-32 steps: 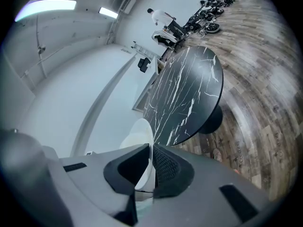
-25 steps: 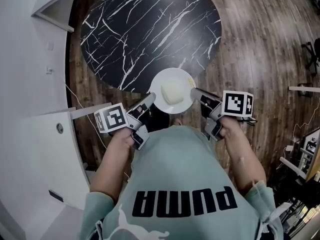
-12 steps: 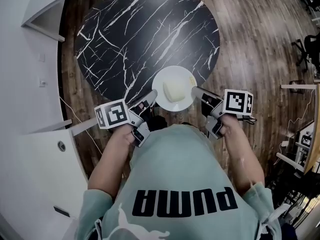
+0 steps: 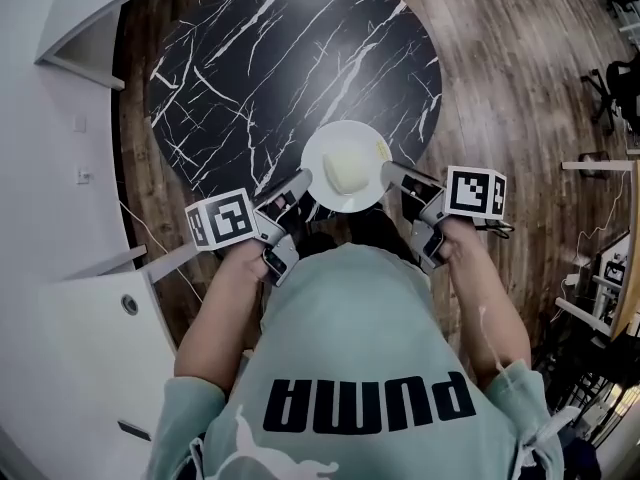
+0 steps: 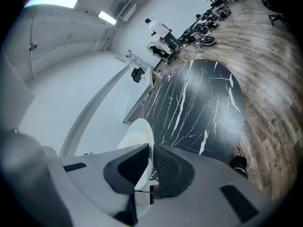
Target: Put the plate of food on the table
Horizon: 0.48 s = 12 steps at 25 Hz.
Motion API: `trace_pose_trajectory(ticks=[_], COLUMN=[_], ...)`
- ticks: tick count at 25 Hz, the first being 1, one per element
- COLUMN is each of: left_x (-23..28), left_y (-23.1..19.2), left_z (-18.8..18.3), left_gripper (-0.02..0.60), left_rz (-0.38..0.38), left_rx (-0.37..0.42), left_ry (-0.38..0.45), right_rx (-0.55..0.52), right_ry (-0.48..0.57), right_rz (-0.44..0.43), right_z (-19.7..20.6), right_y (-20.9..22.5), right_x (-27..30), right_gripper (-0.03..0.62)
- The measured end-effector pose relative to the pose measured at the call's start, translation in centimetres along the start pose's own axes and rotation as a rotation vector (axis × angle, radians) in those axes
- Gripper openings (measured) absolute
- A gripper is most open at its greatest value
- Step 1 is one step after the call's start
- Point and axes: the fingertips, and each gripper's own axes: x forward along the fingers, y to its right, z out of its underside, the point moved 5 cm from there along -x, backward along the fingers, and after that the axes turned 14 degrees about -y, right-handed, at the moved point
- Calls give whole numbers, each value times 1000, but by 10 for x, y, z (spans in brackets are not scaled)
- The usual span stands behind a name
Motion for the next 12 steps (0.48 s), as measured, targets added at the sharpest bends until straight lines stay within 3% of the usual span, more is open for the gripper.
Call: trace_pose_trajectory(ticks=[12], left_x=[32], left_y=[-18], left_z=[-48], left_gripper=[20], left_rz=[-88], left_rx=[-45], left_ry=[30], right_rx=[0], right_ry=[-67], right_rz=[-16], right_z=[-65], right_y=[27], right_x=[19], right_gripper=[29])
